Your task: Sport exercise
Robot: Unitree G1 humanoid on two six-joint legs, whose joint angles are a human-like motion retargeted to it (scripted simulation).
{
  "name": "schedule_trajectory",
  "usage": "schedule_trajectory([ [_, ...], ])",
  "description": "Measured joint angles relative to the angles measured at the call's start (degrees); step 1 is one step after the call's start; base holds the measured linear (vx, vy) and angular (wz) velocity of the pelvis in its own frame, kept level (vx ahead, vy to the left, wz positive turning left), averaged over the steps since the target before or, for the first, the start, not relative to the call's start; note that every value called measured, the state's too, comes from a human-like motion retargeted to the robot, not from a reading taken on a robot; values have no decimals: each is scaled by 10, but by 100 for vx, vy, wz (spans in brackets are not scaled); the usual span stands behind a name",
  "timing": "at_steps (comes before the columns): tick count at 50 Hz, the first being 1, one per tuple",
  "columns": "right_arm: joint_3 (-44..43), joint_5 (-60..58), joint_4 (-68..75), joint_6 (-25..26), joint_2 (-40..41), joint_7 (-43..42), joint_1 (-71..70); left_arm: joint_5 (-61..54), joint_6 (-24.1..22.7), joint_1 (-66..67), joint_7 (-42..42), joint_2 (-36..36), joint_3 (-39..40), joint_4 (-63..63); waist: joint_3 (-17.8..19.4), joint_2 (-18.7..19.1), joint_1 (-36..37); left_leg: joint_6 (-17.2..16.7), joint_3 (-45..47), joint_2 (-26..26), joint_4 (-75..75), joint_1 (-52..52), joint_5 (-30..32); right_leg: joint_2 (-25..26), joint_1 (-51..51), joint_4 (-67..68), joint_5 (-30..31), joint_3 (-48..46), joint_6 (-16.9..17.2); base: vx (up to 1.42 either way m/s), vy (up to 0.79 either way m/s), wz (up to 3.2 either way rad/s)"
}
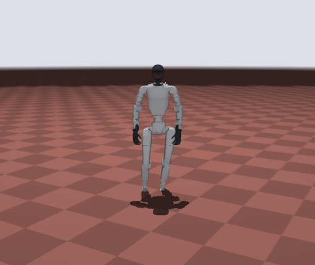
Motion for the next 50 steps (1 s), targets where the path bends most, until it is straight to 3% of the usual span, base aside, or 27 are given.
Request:
schedule_trajectory([
  [17,96,-98,-84,-26,2,-58,-67,73,-19,-28,63,-1,-45,-20,-6,-39,-3,-9,-14,-31,-72,-35,65,-42,-95,101,-12,9,13,-8,2,11],
  [30,127,-181,-91,-32,18,-91,-63,129,-24,8,87,3,-57,7,-28,-72,20,-6,-26,-54,-50,-87,83,-53,-63,123,-51,29,22,-9,-3,8],
  [32,124,-191,-86,-31,22,-95,-61,133,-25,7,89,4,-53,11,-30,-57,29,-8,-30,-34,-48,-94,84,-29,-47,80,-44,29,15,-9,-5,2],
  [42,117,-222,-64,-22,32,-131,-36,129,-24,21,124,-9,-41,22,-20,-46,51,-17,-43,-21,19,-151,79,-10,-26,3,-55,22,-4,-13,-7,11],
  [50,109,-239,-40,-15,33,-166,-28,102,-29,8,160,-31,-35,23,-6,-6,60,-53,-74,0,56,-220,96,16,-51,-44,-19,-14,-14,-18,-10,24],
])
